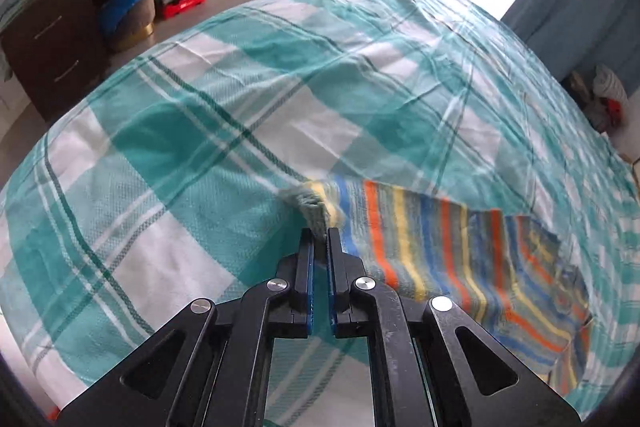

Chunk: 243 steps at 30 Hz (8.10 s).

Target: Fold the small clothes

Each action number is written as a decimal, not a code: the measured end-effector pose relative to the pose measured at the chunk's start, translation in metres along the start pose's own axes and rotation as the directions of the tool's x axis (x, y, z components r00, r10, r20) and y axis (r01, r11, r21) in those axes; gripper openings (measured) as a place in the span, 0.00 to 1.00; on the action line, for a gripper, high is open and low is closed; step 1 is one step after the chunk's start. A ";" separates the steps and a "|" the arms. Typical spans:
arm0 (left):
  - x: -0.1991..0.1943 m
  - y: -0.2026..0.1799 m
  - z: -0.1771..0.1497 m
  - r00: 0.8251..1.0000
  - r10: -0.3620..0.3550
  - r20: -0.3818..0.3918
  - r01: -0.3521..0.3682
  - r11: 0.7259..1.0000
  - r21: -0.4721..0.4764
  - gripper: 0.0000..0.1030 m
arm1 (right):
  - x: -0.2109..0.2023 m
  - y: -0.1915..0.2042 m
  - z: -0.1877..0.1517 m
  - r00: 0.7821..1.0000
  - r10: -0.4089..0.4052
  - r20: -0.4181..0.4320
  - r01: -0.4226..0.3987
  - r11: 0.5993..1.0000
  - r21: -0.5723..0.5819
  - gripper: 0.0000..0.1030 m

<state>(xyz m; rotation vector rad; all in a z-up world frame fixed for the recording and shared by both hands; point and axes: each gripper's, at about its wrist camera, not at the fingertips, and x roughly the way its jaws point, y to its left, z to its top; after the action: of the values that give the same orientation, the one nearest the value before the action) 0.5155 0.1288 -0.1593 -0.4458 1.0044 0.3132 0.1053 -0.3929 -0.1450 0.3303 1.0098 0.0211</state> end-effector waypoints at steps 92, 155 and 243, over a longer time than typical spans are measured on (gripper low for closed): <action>-0.046 -0.110 -0.285 0.994 -0.105 0.042 0.064 0.829 0.556 1.00 | 0.116 0.016 0.050 0.987 -0.012 0.159 0.054 0.964 -0.261 0.82; 0.029 -0.047 -0.135 0.997 -0.070 0.023 0.057 0.926 0.372 1.00 | 0.121 0.017 0.041 0.966 0.019 0.256 0.065 0.946 -0.316 0.98; 0.028 -0.046 -0.134 0.997 -0.070 0.022 0.057 0.926 0.372 1.00 | 0.121 0.016 0.041 0.965 0.030 0.262 0.058 0.946 -0.320 1.00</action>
<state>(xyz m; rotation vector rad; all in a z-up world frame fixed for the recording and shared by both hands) 0.4514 0.0239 -0.2357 -0.1268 0.9861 0.0666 0.2065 -0.3676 -0.2210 0.0202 0.7271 0.1268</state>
